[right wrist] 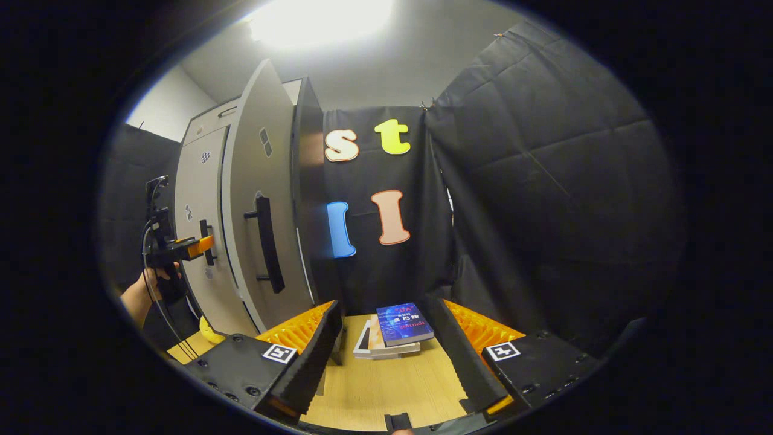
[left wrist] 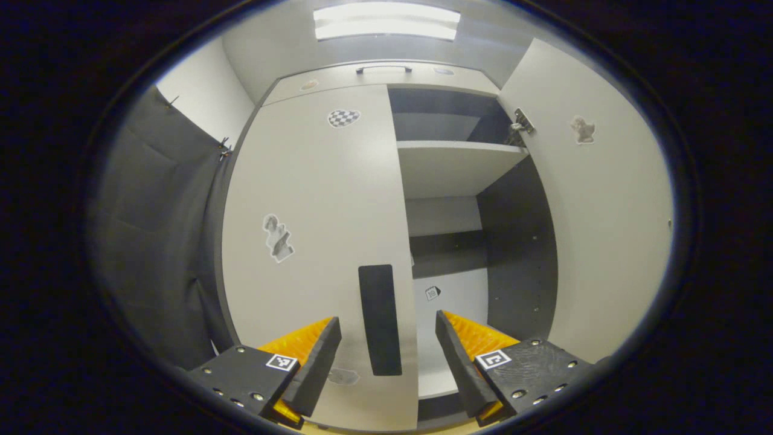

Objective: Open the right door of the double-door shoe cabinet with the right hand, and open the left door with the left hand.

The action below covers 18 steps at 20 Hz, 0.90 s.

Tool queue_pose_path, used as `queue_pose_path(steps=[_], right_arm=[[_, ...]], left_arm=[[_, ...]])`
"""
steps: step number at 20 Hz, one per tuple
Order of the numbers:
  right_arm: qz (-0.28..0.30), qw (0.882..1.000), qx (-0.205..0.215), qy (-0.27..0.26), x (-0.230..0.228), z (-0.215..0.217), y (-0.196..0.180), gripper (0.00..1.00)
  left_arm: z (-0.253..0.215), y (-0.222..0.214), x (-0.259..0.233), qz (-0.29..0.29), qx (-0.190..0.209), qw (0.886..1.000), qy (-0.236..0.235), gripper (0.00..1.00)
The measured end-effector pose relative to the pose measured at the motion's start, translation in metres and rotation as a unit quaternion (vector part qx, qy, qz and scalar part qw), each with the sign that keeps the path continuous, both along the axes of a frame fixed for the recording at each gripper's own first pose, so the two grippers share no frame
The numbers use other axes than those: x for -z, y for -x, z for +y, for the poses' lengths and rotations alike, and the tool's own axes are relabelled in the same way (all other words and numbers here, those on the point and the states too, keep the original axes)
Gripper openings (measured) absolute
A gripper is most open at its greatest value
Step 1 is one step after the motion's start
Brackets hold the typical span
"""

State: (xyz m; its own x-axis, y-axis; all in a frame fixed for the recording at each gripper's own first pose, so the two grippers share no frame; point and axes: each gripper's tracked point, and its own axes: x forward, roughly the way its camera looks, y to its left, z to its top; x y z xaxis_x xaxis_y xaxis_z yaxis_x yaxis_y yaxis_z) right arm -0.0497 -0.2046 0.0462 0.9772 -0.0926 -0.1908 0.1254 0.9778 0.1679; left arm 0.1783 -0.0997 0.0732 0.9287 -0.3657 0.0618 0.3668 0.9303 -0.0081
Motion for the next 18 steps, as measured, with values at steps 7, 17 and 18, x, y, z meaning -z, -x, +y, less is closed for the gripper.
queue_pose_path(steps=[7,17,18], right_arm=[[0.008,1.0,0.005,0.002,0.009,-0.007,0.002,0.98],[-0.013,1.0,-0.009,-0.007,0.0,0.005,-0.001,0.98],[-0.01,1.0,-0.012,-0.001,0.005,0.008,-0.002,0.98]], left_arm=[[-0.004,-0.03,0.017,0.065,-0.01,0.997,0.043,0.77],[-0.003,-0.02,0.029,0.101,0.008,0.994,0.033,0.21],[-0.002,-0.019,0.028,0.102,0.001,0.995,0.023,0.16]])
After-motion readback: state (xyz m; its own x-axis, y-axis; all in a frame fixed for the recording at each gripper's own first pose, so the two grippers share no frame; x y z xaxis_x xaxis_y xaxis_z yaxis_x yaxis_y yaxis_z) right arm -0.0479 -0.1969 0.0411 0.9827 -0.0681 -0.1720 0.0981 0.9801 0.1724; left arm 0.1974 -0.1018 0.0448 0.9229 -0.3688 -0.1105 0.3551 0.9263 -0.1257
